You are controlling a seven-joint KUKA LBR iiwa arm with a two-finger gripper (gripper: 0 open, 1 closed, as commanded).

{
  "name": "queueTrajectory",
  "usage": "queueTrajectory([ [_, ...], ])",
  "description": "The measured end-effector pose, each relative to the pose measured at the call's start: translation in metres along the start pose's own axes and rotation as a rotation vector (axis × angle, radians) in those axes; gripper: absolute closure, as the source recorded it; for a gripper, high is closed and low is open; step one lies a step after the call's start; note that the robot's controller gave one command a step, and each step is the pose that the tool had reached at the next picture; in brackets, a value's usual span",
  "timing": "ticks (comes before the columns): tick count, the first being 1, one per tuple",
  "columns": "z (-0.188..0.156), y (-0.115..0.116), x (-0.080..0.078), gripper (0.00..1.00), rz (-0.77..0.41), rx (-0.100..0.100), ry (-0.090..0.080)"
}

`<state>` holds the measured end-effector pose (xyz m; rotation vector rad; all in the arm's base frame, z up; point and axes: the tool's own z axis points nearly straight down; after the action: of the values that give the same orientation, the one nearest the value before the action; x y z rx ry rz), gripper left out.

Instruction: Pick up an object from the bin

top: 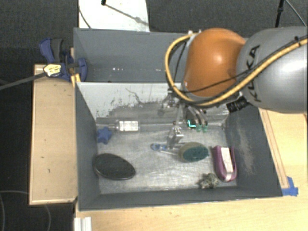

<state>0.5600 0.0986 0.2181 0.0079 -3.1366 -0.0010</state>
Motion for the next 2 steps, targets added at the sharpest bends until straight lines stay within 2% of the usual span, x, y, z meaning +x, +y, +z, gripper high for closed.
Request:
queueTrajectory([
  [1,0.148,-0.118,-0.007,0.00,0.149,-0.003,-0.010],
  [2,0.116,-0.113,-0.019,0.00,-0.136,0.001,-0.012],
])
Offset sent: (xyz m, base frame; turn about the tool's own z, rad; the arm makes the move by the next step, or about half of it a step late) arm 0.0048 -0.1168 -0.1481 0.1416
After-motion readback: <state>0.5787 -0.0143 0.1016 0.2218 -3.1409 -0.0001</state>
